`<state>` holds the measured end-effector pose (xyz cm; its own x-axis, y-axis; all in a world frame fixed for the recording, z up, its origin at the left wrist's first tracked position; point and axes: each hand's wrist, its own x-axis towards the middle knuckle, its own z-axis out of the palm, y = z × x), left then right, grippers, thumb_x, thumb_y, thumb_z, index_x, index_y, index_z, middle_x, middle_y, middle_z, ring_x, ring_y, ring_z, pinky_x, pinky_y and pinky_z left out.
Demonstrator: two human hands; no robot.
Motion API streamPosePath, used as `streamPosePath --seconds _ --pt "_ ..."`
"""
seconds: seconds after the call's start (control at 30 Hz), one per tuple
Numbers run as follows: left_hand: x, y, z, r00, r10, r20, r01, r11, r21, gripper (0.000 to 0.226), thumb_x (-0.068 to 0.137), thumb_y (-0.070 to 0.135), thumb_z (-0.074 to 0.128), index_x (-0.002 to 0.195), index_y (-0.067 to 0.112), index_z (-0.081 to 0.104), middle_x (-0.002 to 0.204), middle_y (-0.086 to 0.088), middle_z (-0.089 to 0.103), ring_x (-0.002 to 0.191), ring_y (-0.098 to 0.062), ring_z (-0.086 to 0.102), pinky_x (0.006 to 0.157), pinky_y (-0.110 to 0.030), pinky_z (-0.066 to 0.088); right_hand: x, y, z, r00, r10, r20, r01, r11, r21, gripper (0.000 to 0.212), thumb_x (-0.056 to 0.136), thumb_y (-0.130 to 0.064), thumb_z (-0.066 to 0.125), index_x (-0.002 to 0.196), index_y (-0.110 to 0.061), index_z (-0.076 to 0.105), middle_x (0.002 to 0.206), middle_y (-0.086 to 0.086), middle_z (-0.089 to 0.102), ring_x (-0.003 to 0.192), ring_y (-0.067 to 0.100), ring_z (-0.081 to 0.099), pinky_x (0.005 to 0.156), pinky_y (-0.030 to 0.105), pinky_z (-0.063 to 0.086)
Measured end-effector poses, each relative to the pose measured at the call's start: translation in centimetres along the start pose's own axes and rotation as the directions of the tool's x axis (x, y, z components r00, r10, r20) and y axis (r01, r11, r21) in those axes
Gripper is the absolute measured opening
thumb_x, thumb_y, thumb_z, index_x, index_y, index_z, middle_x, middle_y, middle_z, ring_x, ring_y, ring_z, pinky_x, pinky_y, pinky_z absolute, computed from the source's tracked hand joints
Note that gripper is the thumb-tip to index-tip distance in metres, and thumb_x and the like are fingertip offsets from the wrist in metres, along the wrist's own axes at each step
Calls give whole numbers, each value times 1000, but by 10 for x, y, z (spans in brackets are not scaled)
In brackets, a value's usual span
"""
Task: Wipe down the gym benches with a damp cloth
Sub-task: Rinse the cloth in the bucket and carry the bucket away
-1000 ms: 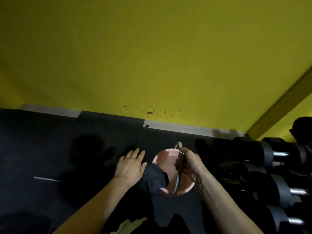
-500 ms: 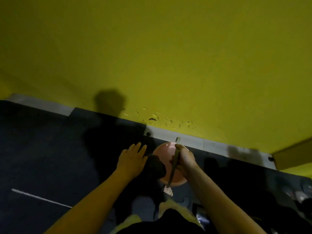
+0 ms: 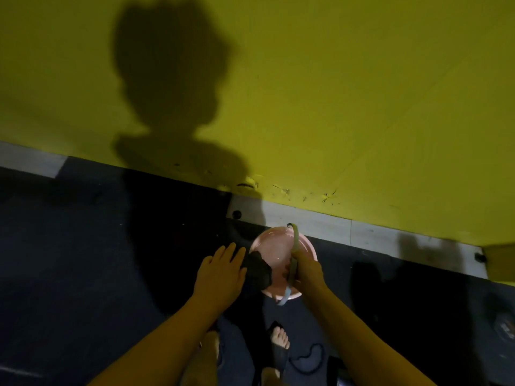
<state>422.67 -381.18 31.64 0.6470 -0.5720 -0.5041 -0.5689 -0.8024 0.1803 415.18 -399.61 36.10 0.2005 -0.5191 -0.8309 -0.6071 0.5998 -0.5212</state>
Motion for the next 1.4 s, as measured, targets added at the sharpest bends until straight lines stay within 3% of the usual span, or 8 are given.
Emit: streamPosePath --seconds 0.17,0.33,0.53,0.67,0.87,1.17,1.27,1.4 --pt "110 -28 65 999 17 47 -20 997 73 61 109 48 28 164 26 13 171 -4 14 156 -26 18 120 -42 31 128 11 48 999 24 -28 -25 999 -35 34 103 -14 60 131 6 57 89 14 60 100 39 60 101 58 54" --pt "177 -42 141 994 53 97 -58 997 55 61 108 47 29 164 26 16 171 -4 16 155 -27 20 118 -42 31 227 41 78 997 44 -70 -45 999 -8 36 105 -7 55 136 11 55 128 32 60 122 49 58 106 57 49" --pt "225 -46 202 989 24 149 -31 999 42 60 107 49 30 163 28 17 171 -4 16 155 -27 21 119 -44 30 310 74 97 997 27 -71 -30 999 -39 33 104 -9 54 131 11 58 93 17 62 100 39 59 94 52 54" --pt "237 -50 217 985 -16 170 9 999 40 59 107 48 32 162 29 19 170 -4 17 155 -28 21 119 -45 29 339 90 105 997 75 -21 -75 997 -9 37 108 -19 52 140 -1 53 132 20 62 122 40 59 110 54 49" --pt "240 -52 218 981 -70 180 53 994 100 60 107 49 34 161 28 18 170 -5 16 154 -28 22 120 -47 31 346 116 89 999 -23 -50 9 969 -248 12 102 -12 59 93 -16 65 96 9 67 102 32 66 99 50 57" --pt "229 -36 223 965 -104 239 77 989 123 62 106 50 34 162 29 17 171 -4 13 156 -28 17 122 -49 27 355 133 54 982 -180 -54 126 845 -520 22 96 -18 68 114 -7 71 98 12 73 90 28 68 78 42 61" --pt "222 -27 230 967 -110 229 82 988 130 62 106 50 36 161 29 19 171 -4 15 156 -27 19 122 -49 28 360 138 35 974 -213 -81 133 821 -556 14 91 -13 69 103 -6 72 89 12 71 84 30 68 64 32 52" --pt "213 -16 236 972 -93 214 64 988 141 61 106 51 35 161 30 20 170 -3 17 155 -27 21 120 -48 29 362 144 16 964 -248 -94 144 786 -601 27 92 -20 74 116 -9 70 102 14 74 93 32 71 72 37 55"
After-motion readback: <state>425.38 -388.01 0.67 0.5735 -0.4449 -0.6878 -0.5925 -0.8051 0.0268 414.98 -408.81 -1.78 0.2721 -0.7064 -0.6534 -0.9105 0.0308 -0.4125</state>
